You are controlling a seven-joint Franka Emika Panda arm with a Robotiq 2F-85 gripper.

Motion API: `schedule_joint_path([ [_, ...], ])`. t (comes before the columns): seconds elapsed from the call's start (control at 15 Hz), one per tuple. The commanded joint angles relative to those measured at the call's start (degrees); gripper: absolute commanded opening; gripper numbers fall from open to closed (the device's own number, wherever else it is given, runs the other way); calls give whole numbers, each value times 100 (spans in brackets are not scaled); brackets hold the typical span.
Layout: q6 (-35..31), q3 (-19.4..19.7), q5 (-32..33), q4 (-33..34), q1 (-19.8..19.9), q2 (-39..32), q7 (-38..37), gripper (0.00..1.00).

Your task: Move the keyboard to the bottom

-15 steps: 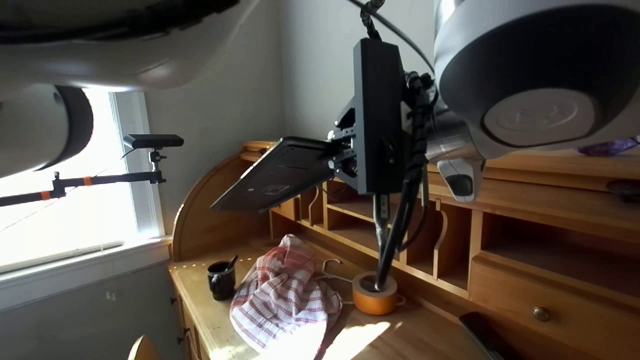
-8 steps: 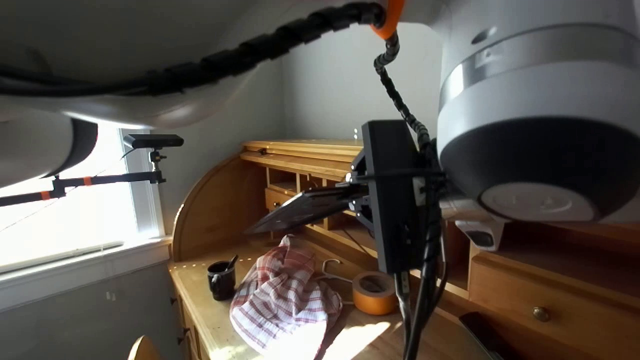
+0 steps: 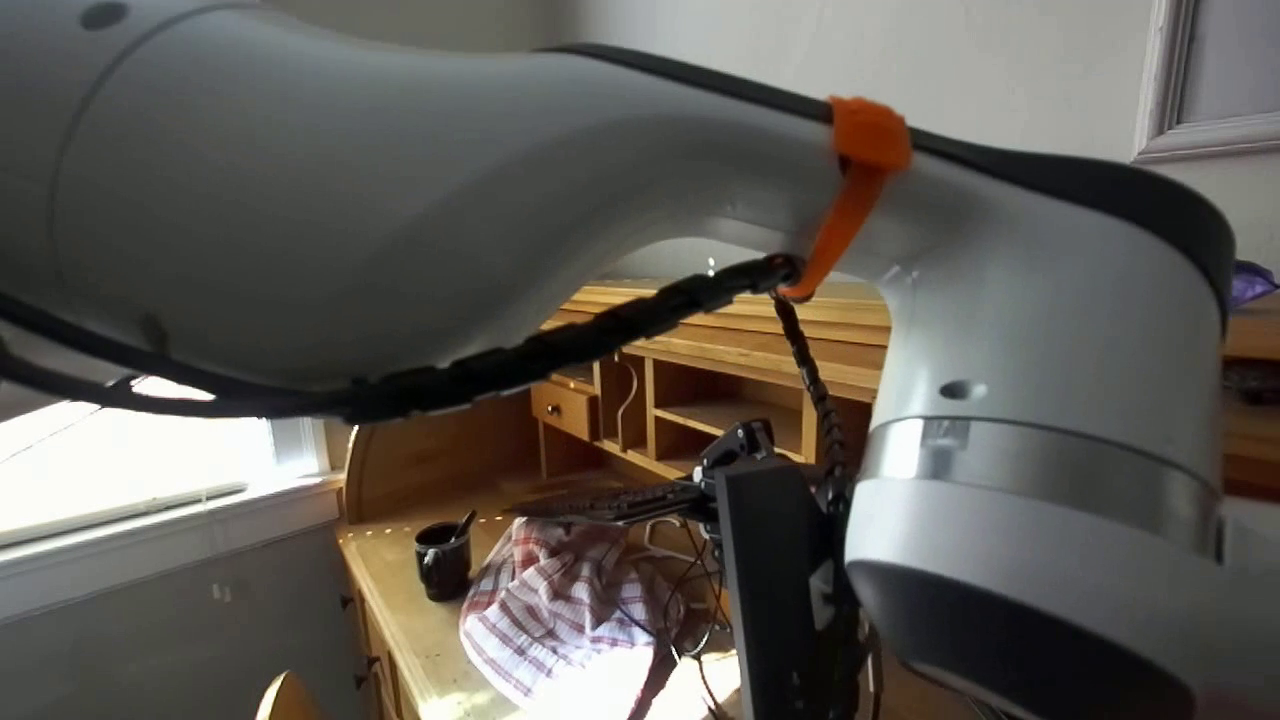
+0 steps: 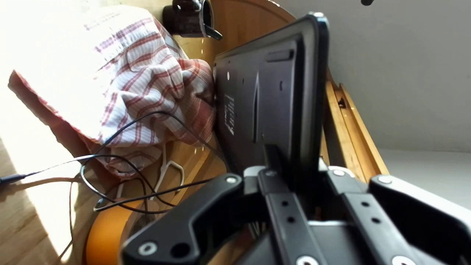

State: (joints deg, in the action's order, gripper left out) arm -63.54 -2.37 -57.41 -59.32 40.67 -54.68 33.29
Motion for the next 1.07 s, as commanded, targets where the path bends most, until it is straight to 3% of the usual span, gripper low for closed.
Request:
schedule_joint_path([
  [0.0,-72,84,214,-460,-10,132,461,5],
  [0.27,-413,285,568,-685,-72,136,817,5],
  [1.0,-2236,557,613,-1240,-385,287,1054,5],
])
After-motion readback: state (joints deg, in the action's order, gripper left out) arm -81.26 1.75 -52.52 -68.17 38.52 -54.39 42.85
